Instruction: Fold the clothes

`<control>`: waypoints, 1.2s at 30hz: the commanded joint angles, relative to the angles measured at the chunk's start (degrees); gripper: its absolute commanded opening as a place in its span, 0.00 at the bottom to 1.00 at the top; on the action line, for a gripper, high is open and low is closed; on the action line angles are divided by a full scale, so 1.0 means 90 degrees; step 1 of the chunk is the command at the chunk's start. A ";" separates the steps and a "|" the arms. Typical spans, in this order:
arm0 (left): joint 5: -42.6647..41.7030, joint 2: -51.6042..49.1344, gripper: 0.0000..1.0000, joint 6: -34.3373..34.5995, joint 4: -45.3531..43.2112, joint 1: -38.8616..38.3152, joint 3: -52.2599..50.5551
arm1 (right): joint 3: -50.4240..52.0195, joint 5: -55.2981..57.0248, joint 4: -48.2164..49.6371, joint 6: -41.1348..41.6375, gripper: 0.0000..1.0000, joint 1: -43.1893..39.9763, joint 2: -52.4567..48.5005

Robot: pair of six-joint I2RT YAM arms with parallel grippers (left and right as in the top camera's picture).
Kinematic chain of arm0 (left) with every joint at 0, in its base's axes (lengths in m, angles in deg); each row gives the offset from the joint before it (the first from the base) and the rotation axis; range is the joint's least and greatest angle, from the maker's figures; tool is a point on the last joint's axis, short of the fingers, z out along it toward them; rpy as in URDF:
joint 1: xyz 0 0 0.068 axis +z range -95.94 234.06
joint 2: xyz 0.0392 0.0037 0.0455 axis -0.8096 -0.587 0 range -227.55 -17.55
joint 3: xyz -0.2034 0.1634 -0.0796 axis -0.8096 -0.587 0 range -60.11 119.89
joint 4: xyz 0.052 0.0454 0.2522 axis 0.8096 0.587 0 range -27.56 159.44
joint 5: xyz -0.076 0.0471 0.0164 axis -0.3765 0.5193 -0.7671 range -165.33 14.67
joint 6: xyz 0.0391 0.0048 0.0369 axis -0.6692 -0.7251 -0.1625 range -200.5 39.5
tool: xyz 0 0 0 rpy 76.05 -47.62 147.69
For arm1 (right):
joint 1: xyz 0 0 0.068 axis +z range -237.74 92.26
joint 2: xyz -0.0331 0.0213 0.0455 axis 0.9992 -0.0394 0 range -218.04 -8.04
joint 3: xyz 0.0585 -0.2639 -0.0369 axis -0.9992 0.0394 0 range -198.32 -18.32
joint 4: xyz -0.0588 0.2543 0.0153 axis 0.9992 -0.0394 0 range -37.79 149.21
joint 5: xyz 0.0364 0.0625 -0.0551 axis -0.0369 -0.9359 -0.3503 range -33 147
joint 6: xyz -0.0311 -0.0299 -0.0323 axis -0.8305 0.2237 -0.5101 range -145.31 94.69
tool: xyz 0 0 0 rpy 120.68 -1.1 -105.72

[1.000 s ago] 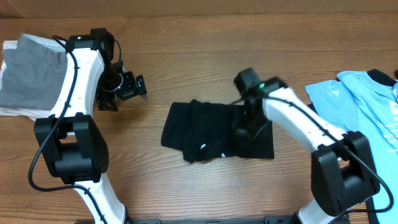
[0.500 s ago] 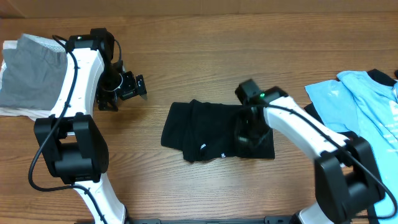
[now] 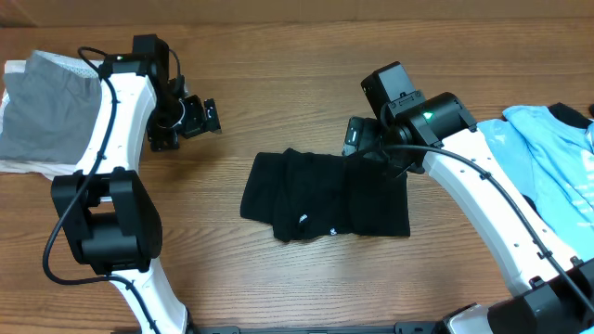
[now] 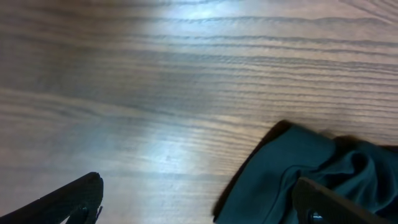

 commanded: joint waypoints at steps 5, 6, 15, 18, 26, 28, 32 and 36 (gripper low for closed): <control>-0.1608 -0.0226 1.00 -0.1287 -0.0435 0.0153 -0.0622 | -0.0177 0.0170 -0.0109 0.0010 1.00 -0.0641 0.0189; -0.1695 -0.0287 1.00 -0.1418 -0.0435 0.0202 -0.0622 | -0.0177 0.0073 -0.0134 0.0002 1.00 -0.0780 0.0231; -0.2958 -0.1260 1.00 -0.2395 -0.0296 0.0729 -0.0622 | -0.0177 -0.1088 -0.0175 -0.0891 0.97 -0.1885 0.0435; -0.2958 -0.1506 0.99 -0.2433 -0.0287 0.0726 -0.0622 | -0.0177 -0.1083 -0.0170 -0.0964 0.97 -0.1931 0.0435; -0.3169 -0.1872 0.97 -0.2589 -0.0289 0.0568 -0.0622 | -0.0177 -0.1054 -0.0073 -0.0976 1.00 -0.1933 0.0435; -0.3164 -0.1872 0.98 -0.2589 -0.0277 0.0478 -0.0624 | -0.0177 -0.1015 0.0005 -0.0974 1.00 -0.1933 0.0435; -0.3160 -0.1872 0.99 -0.2584 -0.0189 0.0255 -0.0629 | -0.0177 -0.1015 0.0177 -0.0974 1.00 -0.1933 0.0435; -0.3138 -0.1872 0.99 -0.2579 -0.0197 -0.0066 -0.0631 | -0.0175 -0.1018 0.0255 -0.0974 1.00 -0.1933 0.0435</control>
